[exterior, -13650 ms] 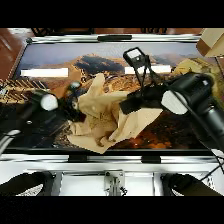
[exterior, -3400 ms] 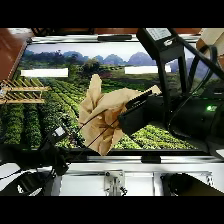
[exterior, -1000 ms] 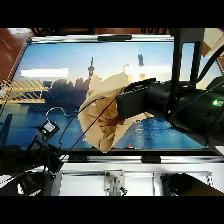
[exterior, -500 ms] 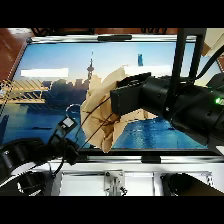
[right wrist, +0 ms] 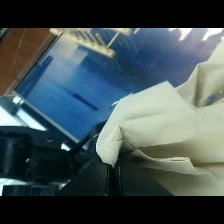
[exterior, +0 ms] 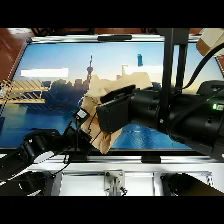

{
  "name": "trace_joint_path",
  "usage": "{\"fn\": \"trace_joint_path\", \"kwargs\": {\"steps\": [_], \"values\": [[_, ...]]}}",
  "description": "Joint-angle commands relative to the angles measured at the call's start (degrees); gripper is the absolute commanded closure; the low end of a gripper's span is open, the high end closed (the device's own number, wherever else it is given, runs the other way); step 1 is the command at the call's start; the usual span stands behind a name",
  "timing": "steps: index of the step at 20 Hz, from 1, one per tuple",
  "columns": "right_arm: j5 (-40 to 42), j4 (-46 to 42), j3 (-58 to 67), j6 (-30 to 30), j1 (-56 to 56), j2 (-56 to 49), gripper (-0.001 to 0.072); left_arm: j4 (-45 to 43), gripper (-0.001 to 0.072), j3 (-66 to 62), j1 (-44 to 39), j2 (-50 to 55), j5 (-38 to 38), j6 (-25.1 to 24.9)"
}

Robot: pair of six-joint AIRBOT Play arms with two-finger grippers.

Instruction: Fold the shirts.

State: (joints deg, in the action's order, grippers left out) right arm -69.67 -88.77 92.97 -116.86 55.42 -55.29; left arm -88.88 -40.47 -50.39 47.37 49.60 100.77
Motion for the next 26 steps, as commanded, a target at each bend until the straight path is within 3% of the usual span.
{"fn": "trace_joint_path", "kwargs": {"steps": [1,4,5,6,7,11,14,16,18,21,23,26], "values": [[-6.2,2.4,0.0,-1.5,0.0,0.0,0.0653,-0.2,0.0668,-0.2,1.1,1.4,-3.9,0.9],[-15.3,0.0,0.0,-3.6,0.0,-1.6,0.0652,-0.2,0.0668,-0.3,2.2,1.3,-5.7,1.9],[-16.3,-0.3,0.0,-3.6,0.0,-2.5,0.0593,-0.2,0.0668,-0.3,2.2,1.3,-5.6,1.9],[-16.2,-0.3,0.0,-3.5,0.0,-3.5,0.0372,0.0,0.0669,-0.3,2.1,1.3,-5.6,1.9],[-15.3,-0.4,0.0,-2.4,0.0,-4.5,0.0253,0.4,0.0669,-0.3,2.1,1.3,-5.6,1.9],[-11.7,-8.0,0.1,-1.4,-0.1,-6.6,0.0252,0.4,0.0668,-0.3,2.2,0.9,-4.3,1.9],[-13.5,-20.3,2.9,-1.0,-1.6,-5.4,0.0252,0.1,0.0669,-0.3,2.2,-1.4,-1.1,1.7],[-12.2,-24.5,5.9,-0.8,-9.0,-3.2,0.0252,-0.1,0.0668,-0.3,2.2,-3.3,-0.9,1.4],[-10.9,-23.2,8.0,1.5,-21.3,-1.5,0.0254,0.0,0.0667,-0.3,2.2,-4.1,1.3,-1.8],[-18.4,-12.9,8.1,16.1,-40.3,-2.4,0.0253,0.0,0.0667,-0.3,2.2,-3.9,5.8,-8.0],[-23.3,-8.0,8.1,36.1,-46.5,-4.8,0.0253,0.0,0.0668,-0.3,2.2,-4.3,8.2,-8.7],[-26.8,3.2,8.1,65.7,-46.9,-8.6,0.0253,-0.2,0.0668,-0.3,2.2,-5.8,11.1,-10.3]]}}
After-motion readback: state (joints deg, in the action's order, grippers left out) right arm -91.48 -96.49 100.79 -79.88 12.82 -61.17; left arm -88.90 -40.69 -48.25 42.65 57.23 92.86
